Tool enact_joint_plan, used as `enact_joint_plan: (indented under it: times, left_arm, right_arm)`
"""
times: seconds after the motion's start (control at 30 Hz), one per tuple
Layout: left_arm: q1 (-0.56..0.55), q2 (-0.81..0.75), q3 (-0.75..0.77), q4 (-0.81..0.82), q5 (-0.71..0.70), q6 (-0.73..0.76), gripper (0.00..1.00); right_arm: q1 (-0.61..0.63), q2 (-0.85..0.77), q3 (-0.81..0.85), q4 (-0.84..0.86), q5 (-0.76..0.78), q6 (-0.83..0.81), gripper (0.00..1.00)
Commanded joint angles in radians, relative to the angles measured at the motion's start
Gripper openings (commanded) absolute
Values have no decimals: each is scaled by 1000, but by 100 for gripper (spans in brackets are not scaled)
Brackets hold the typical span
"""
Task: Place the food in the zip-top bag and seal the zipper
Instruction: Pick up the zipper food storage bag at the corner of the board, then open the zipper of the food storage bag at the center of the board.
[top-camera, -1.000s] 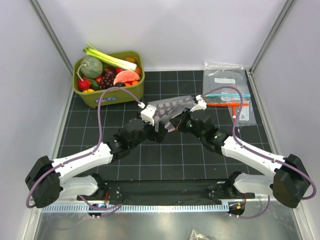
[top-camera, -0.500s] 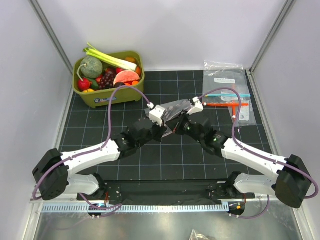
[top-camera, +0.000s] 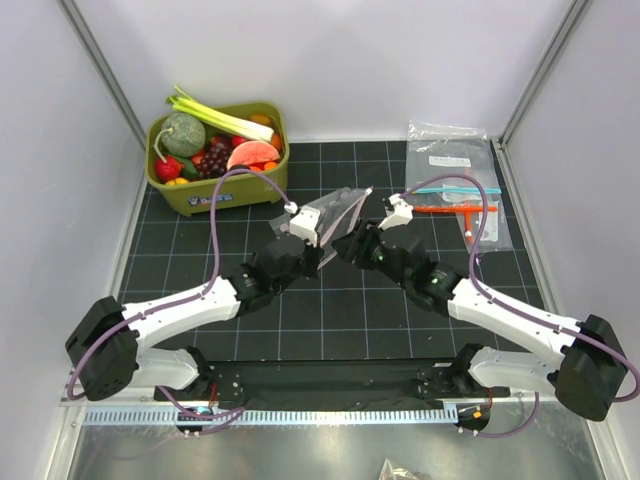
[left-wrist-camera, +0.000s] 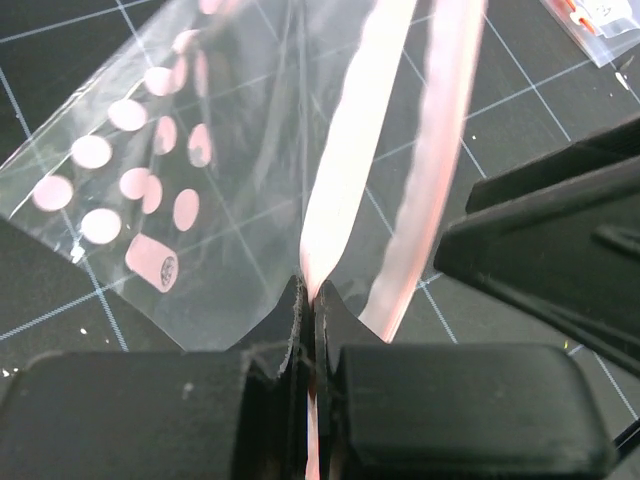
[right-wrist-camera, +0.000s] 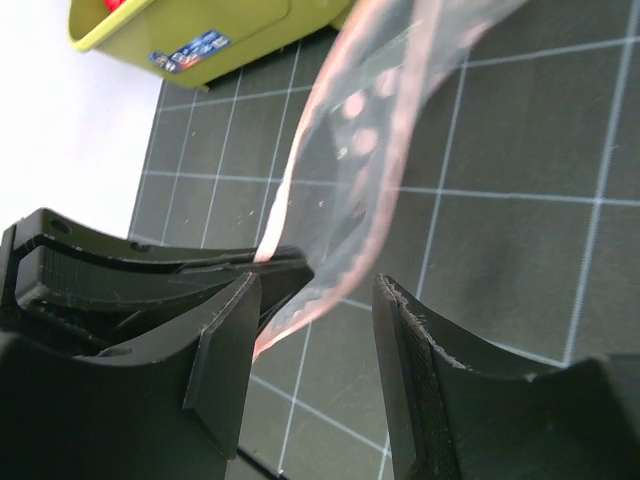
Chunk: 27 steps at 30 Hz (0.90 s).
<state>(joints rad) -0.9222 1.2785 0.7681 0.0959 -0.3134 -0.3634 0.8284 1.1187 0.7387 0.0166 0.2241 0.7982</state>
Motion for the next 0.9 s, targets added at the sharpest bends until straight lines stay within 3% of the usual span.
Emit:
enact_joint_plan:
  times: [0.0, 0.17, 0.3, 0.47, 0.67, 0.8, 0.87]
  left_arm:
    - [5, -31, 20, 21, -21, -26, 0]
    - [5, -62, -1, 47, 28, -31, 0]
    - [3, -87, -32, 114, 178, -12, 0]
    - [3, -125, -56, 143, 203, -19, 0]
    - [3, -142, -56, 110, 96, -35, 0]
    - [3, -124, -36, 77, 71, -42, 10]
    - [3, -117, -32, 79, 73, -43, 11]
  right_arm:
    - [5, -28, 30, -3, 78, -43, 55]
    - [5, 1, 34, -3, 129, -54, 53]
    - [5, 23, 22, 29, 141, -53, 53]
    - [5, 43, 24, 23, 185, -50, 51]
    - [3, 17, 27, -42, 274, -54, 33]
    - [6, 9, 86, -133, 331, -85, 21]
    - [8, 10, 103, -167, 356, -99, 20]
